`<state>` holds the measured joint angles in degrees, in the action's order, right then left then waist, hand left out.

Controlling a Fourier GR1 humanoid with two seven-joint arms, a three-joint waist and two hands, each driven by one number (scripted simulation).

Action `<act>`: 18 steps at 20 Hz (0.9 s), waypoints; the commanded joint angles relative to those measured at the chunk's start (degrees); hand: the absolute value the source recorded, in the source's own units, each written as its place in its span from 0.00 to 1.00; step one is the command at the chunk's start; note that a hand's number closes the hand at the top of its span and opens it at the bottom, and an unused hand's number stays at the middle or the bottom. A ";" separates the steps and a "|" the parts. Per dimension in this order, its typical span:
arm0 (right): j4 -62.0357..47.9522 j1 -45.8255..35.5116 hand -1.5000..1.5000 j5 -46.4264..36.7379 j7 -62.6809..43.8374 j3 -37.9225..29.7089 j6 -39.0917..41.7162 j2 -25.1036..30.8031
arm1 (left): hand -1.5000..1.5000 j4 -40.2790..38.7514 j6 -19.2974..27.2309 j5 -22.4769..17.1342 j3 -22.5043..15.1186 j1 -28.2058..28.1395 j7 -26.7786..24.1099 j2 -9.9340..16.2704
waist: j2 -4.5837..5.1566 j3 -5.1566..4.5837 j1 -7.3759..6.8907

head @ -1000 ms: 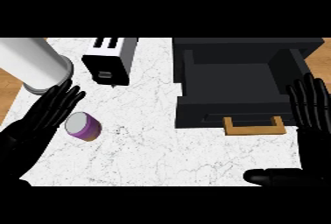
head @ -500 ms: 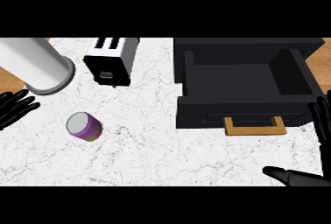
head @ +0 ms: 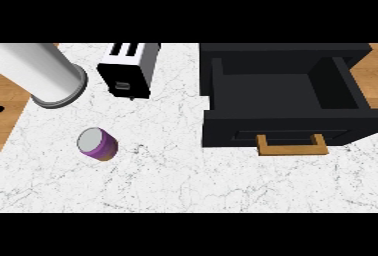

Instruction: Pick up the can, place it into the drawer and close the drawer

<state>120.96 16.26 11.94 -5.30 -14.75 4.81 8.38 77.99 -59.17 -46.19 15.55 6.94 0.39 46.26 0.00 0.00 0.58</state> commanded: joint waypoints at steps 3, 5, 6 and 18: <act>0.59 3.81 0.00 1.12 2.80 -2.20 3.67 -0.38 | 0.00 -6.08 -1.22 -12.29 -4.27 3.48 7.46 5.05 | -0.06 0.06 -0.05; 2.22 6.70 0.00 2.82 2.16 -2.84 4.92 -0.83 | 0.00 -11.16 -3.51 -12.03 -5.28 4.33 7.33 3.70 | 0.03 0.02 0.50; 2.11 7.29 0.00 1.56 3.60 -2.10 4.93 -2.06 | 0.00 -11.32 -3.41 -16.20 -6.00 4.02 9.06 5.51 | -0.01 0.04 0.25; -1.19 6.64 0.00 7.57 4.19 -10.98 10.99 -0.10 | 0.00 -6.65 7.45 -23.57 -12.84 8.53 20.11 1.24 | -0.08 0.04 -0.25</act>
<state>121.36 22.87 19.10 -2.23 -23.70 14.24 8.48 68.70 -55.84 -66.25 3.94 14.60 17.08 48.26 -0.04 0.02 0.56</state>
